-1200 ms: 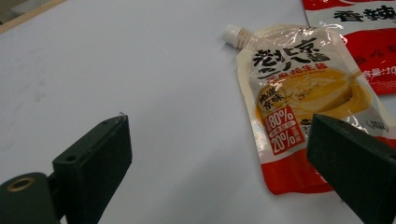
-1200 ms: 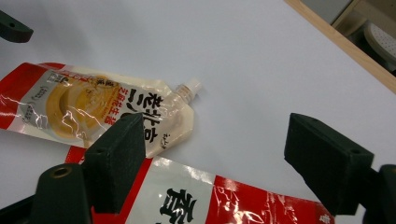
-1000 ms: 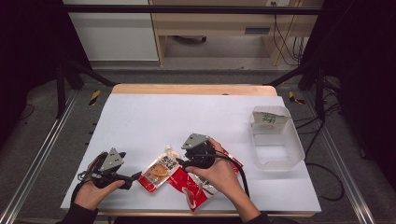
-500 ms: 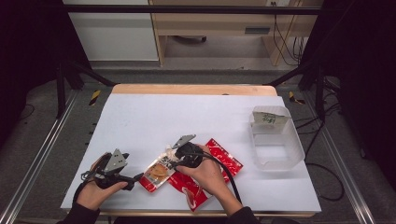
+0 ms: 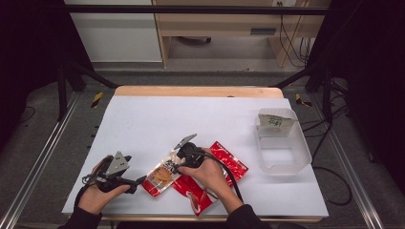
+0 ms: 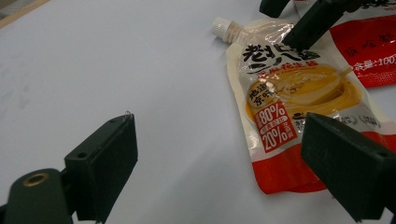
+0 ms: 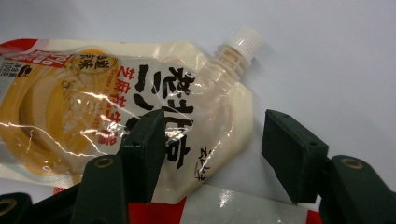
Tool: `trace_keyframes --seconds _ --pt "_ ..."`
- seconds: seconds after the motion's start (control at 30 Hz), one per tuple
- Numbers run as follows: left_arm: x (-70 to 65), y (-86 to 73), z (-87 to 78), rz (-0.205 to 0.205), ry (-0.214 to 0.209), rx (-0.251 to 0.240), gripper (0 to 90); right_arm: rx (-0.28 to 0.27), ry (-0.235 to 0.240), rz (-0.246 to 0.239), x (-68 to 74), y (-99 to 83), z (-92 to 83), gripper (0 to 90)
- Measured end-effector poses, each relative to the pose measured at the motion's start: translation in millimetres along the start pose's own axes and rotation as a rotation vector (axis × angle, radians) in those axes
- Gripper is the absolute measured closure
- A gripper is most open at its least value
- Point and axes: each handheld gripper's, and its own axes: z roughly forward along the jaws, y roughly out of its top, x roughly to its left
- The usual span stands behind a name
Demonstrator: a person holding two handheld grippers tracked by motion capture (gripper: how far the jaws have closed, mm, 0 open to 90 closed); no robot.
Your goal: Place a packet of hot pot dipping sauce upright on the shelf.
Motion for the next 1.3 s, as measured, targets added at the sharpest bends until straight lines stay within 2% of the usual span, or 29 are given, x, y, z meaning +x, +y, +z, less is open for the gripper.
trace_keyframes --seconds 0.13,0.3,0.33,0.47,0.63,0.73,0.8,1.0,1.17,1.3 --pt "0.6 0.1 0.2 0.005 -0.001 0.008 11.1 0.015 0.021 0.01 2.3 -0.4 0.1 42.1" --pt "0.6 0.1 0.2 0.003 -0.001 0.005 11.1 0.024 0.02 0.035 2.4 -0.4 -0.1 45.4" --pt "0.6 0.1 0.2 0.002 -0.002 0.005 11.1 0.027 0.024 0.033 3.2 -0.1 -0.6 51.3" --pt "0.5 0.2 0.7 0.001 -0.002 0.004 11.1 0.035 0.018 0.01 8.0 0.8 -1.9 61.5" --pt "0.4 0.4 1.2 0.003 -0.005 0.005 11.1 0.046 0.018 0.022 9.5 1.9 -2.5 71.4" --pt "0.4 0.5 0.5 0.0 -0.002 0.0 11.1 0.044 0.015 0.03 11.0 2.6 -2.7 81.9" --pt "1.1 0.3 -0.1 -0.004 -0.001 -0.002 11.1 0.038 0.019 0.045 11.7 3.6 -2.2 86.2" --pt "3.7 0.2 -2.2 -0.014 0.003 -0.015 11.2 -0.003 0.006 0.049 9.8 15.7 -7.1 88.5" --pt "6.4 0.3 -4.2 -0.027 0.002 -0.026 11.2 -0.053 -0.003 0.038 6.1 30.0 -19.2 89.0" --pt "8.2 1.2 -6.4 -0.044 0.004 -0.047 11.3 -0.101 -0.009 0.01 1.9 41.6 -31.9 89.1"
